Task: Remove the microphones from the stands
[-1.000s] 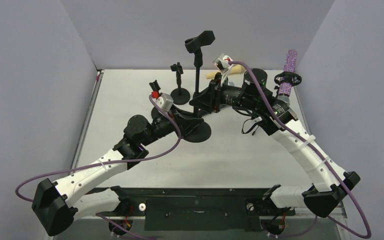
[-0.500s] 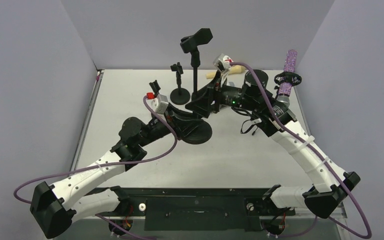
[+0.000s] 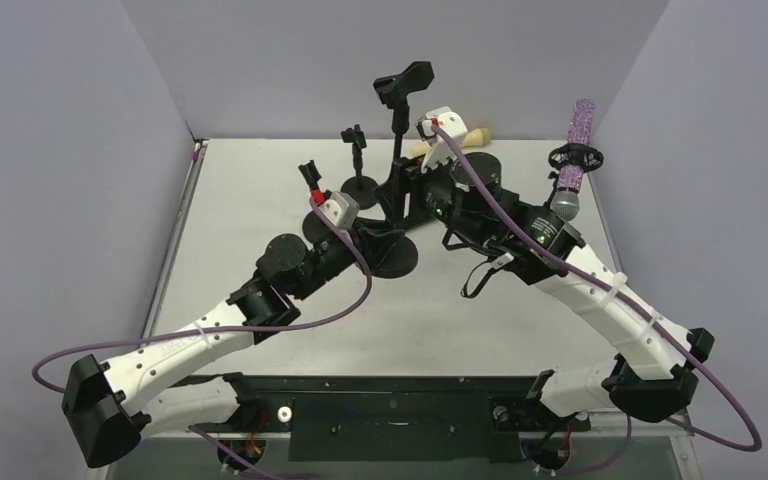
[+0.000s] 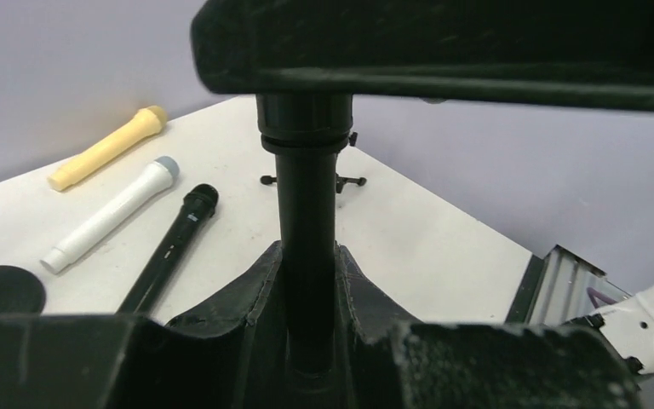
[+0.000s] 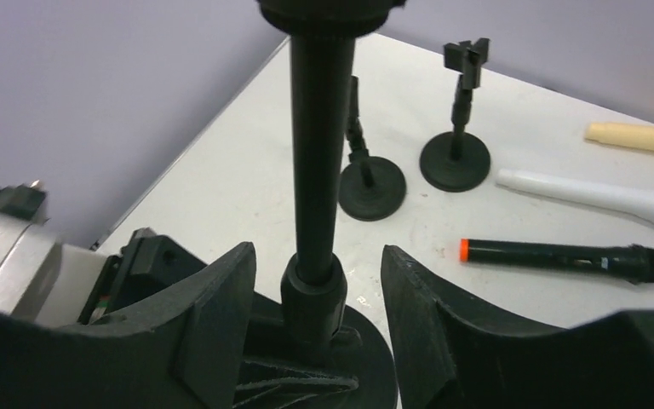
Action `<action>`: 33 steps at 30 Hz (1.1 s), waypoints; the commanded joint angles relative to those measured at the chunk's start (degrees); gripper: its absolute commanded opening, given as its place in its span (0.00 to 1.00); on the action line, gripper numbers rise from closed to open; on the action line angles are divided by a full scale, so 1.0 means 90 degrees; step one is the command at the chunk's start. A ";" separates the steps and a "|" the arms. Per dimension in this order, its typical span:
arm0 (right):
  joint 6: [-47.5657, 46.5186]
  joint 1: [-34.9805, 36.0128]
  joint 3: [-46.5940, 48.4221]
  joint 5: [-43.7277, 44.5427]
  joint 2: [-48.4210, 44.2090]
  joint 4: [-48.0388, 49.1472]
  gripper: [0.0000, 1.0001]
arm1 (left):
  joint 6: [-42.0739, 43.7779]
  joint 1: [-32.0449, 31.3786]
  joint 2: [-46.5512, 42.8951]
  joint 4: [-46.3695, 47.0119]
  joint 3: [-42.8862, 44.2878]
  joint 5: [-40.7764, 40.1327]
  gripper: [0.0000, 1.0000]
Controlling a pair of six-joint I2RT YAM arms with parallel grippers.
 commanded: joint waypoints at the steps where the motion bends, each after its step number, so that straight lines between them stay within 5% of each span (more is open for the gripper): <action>1: 0.0088 0.0307 0.0483 0.1495 0.0320 -0.0553 0.50 | 0.0433 -0.0149 -0.0016 0.0435 0.0570 -0.0623 0.00; 12: -0.0340 0.0501 0.0722 0.1798 0.0390 -0.0634 0.12 | 0.0462 -0.0224 -0.0069 0.0340 0.0472 -0.0501 0.00; 17: -0.0711 0.0003 0.0386 -0.0299 0.0087 -0.0255 0.05 | 0.0214 -0.0136 -0.0190 0.0482 0.0378 0.0313 0.00; 28: -0.0299 -0.1433 -0.0682 -0.5627 -0.0100 0.1574 0.07 | -0.0875 0.0257 -0.0381 0.1690 0.0083 0.2360 0.00; 30: 0.0002 -0.1536 -0.0812 -0.6043 -0.0060 0.2169 0.14 | -0.0994 0.0292 -0.0354 0.1864 0.0060 0.2518 0.00; 33: 0.0137 -0.1615 -0.0828 -0.5993 -0.0047 0.2219 0.41 | -0.0981 0.0338 -0.0380 0.1836 0.0024 0.2359 0.00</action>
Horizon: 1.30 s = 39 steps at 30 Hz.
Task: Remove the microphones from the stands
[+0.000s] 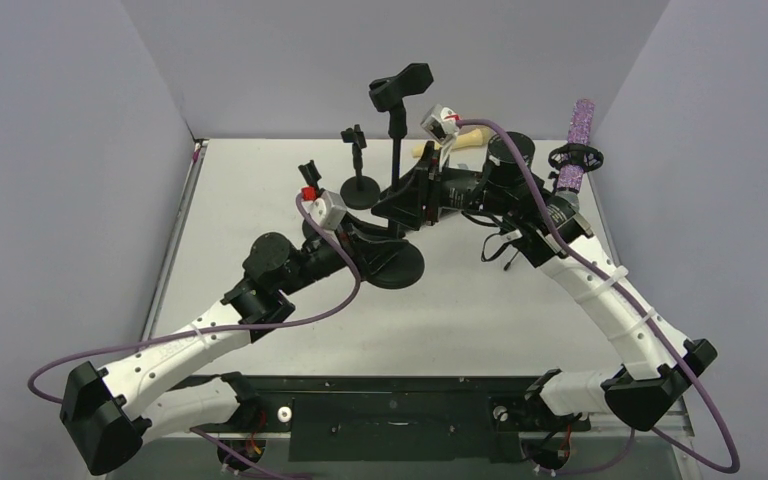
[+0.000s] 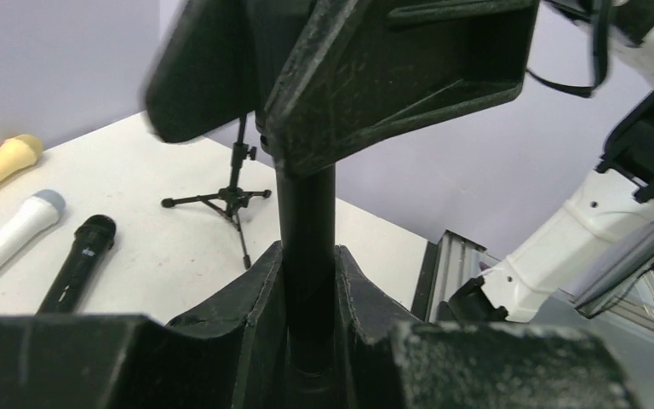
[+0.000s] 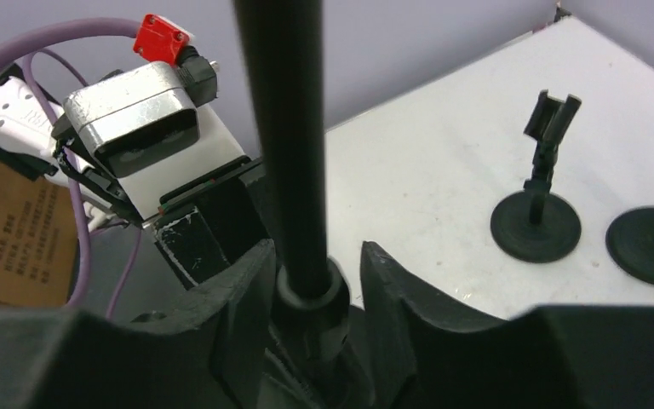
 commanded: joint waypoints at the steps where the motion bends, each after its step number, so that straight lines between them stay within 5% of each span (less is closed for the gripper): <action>1: 0.0278 -0.0072 -0.0078 -0.0764 -0.0014 0.0875 0.46 | -0.0138 0.0003 -0.0295 0.1207 0.0144 0.0478 0.00; 5: 0.0093 -0.0083 -0.0125 0.0379 -0.0277 0.0331 0.64 | 0.0028 0.0117 -0.0356 0.1017 0.0020 -0.0225 0.00; 13: 0.0196 0.0027 -0.0703 0.2681 -0.1284 -0.0150 0.66 | 0.0554 0.0156 -0.0194 0.0629 0.0042 -0.1043 0.00; 18: 0.0377 0.0297 0.0186 0.5171 -0.1503 -0.1017 0.64 | 0.0941 0.0121 -0.0005 0.0559 -0.0051 -0.1268 0.00; 30: -0.0020 0.1115 0.2642 0.7169 -0.0412 -0.2101 0.02 | 0.1966 -0.0309 0.0426 0.1159 -0.1036 -0.2086 0.00; 39: -0.0377 0.1186 0.3308 0.7172 0.0610 -0.2490 0.00 | 0.2183 -0.0512 0.0563 0.1882 -0.1705 -0.2090 0.00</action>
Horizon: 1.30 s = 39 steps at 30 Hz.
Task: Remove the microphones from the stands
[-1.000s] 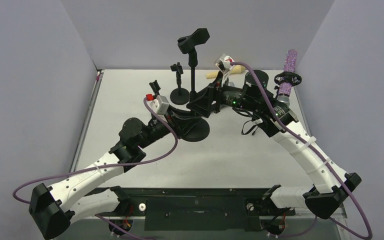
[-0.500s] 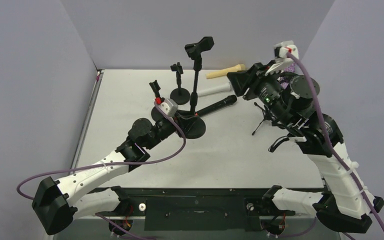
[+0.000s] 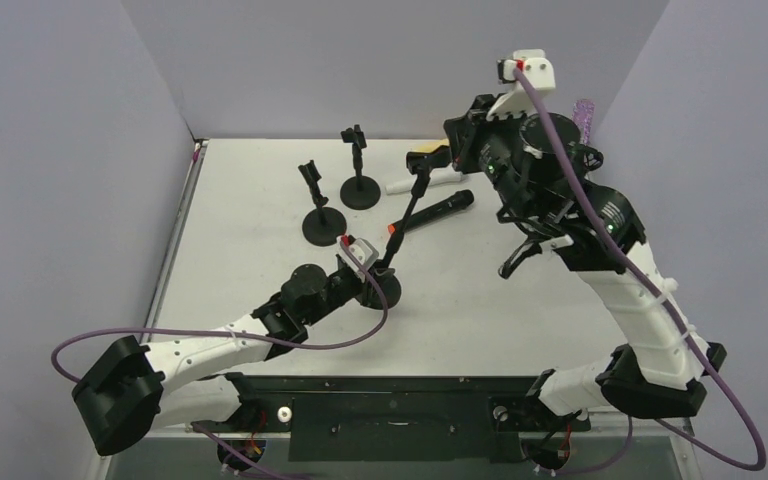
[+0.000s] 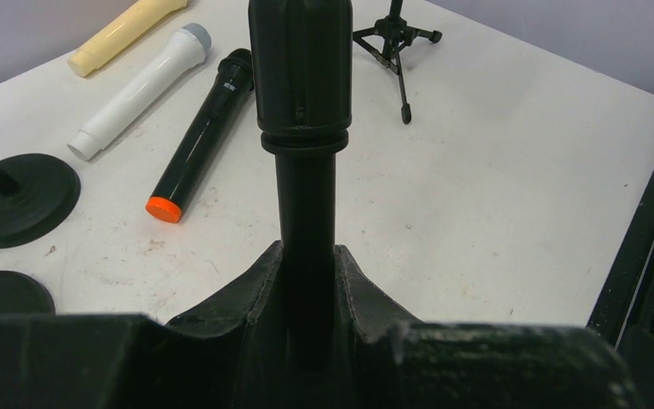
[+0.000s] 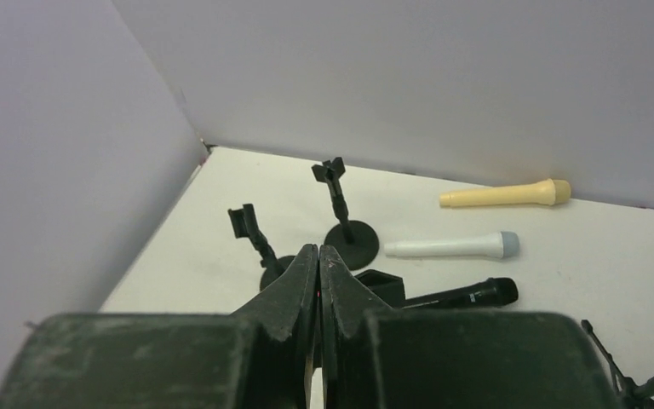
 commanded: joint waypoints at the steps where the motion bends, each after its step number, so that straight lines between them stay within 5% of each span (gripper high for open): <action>1: -0.0321 0.0052 0.0231 0.0203 0.0465 -0.0335 0.00 | 0.0194 -0.0095 -0.0097 0.1474 -0.0016 -0.0068 0.00; 28: 0.0869 0.0273 -0.1744 -0.0395 0.0301 -0.0017 0.00 | -0.0391 -0.0051 0.0243 0.3143 0.0078 -0.0108 0.00; 39: 0.0724 0.0315 -0.1374 -0.0339 0.0238 -0.0095 0.03 | -0.0526 0.0039 0.0254 0.2804 0.0191 -0.0144 0.00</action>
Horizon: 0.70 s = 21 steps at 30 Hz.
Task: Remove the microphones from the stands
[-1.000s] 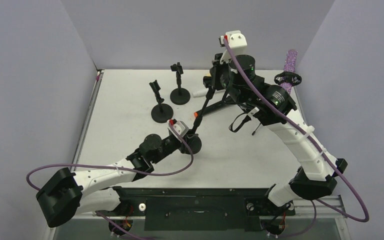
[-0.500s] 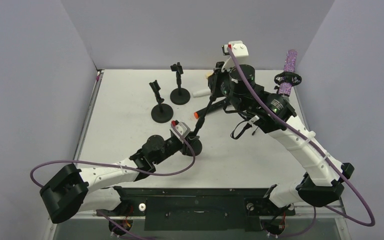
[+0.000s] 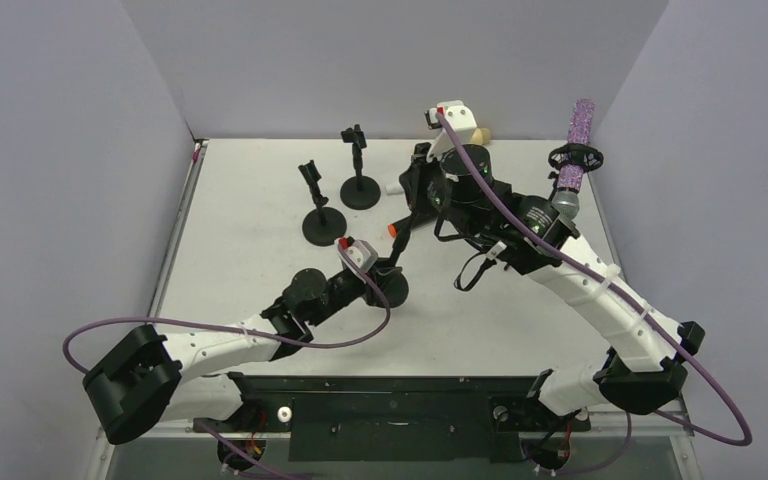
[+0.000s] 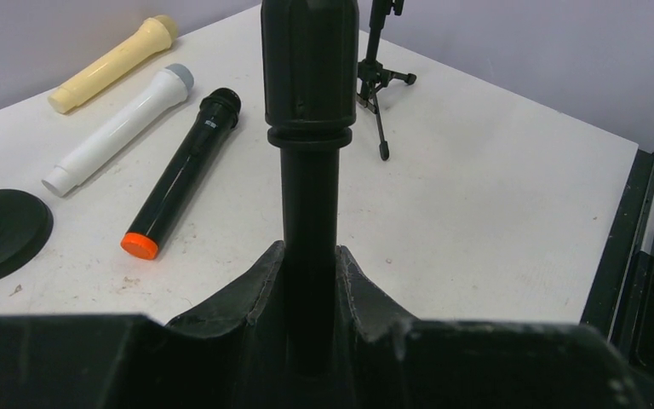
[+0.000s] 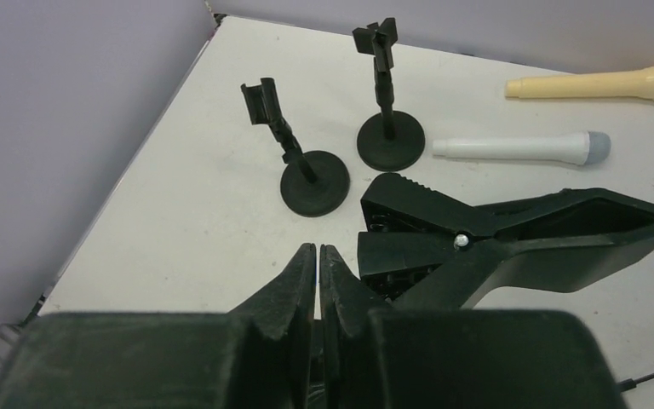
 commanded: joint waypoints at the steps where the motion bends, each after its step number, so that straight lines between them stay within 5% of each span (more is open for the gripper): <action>1: -0.0079 -0.0042 0.0327 -0.0081 -0.0147 -0.0186 0.07 | -0.0354 0.0112 -0.0229 0.1252 0.0566 -0.0375 0.00; 4: -0.0055 0.0044 -0.0059 -0.0292 -0.0452 0.0192 0.39 | -0.0601 0.0180 -0.0315 0.0971 0.0723 -0.0585 0.00; 6: -0.0032 0.0261 -0.0530 -0.0221 -0.0687 0.0492 0.50 | -0.0772 0.0223 -0.0376 0.0689 0.0900 -0.0621 0.00; 14: 0.0219 0.0382 -0.1833 0.0285 -0.1140 0.1026 0.55 | -0.1006 0.0239 -0.0567 -0.0293 0.1559 -0.0780 0.00; 21: 0.0147 0.0388 -0.1782 0.0426 -0.0871 0.1257 0.55 | -0.1000 0.0230 -0.0642 -0.0437 0.1666 -0.0661 0.00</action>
